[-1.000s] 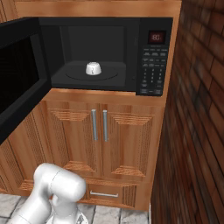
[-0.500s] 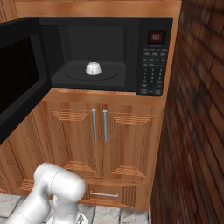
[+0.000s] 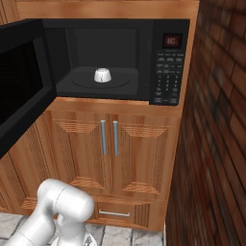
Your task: Pick the mug from the counter and place it inside the microwave. Then close the microwave.
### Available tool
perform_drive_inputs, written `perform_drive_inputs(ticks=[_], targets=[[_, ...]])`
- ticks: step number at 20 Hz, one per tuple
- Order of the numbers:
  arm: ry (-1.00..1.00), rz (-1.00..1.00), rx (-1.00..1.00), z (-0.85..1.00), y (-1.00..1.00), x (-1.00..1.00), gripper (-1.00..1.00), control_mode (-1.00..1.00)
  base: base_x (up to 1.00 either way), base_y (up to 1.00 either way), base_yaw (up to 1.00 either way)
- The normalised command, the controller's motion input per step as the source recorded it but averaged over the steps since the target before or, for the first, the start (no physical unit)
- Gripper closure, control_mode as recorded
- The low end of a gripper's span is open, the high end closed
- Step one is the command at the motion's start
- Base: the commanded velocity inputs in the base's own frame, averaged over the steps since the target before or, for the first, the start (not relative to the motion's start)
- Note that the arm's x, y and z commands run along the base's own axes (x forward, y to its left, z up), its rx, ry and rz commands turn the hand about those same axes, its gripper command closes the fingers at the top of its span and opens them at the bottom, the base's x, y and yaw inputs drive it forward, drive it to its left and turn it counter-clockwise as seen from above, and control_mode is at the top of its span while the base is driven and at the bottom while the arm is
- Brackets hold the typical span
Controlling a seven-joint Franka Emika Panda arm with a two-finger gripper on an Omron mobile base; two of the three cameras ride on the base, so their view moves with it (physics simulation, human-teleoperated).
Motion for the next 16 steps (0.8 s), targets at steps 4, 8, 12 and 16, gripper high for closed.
perform_drive_inputs(ticks=[4,8,12,16], targets=[[0.11,0.00,-0.01,-0.24,0.19,0.36,-1.00,-1.00,0.00,0.00,0.00],[0.07,0.00,-0.02,-0.14,0.25,0.26,-1.00,-1.00,0.00,0.00,0.00],[0.02,-0.03,-0.02,-0.08,0.19,0.29,-1.00,-1.00,0.00,0.00,0.00],[0.00,-0.06,-0.01,-0.17,0.17,0.44,-1.00,-1.00,0.00,0.00,0.00]])
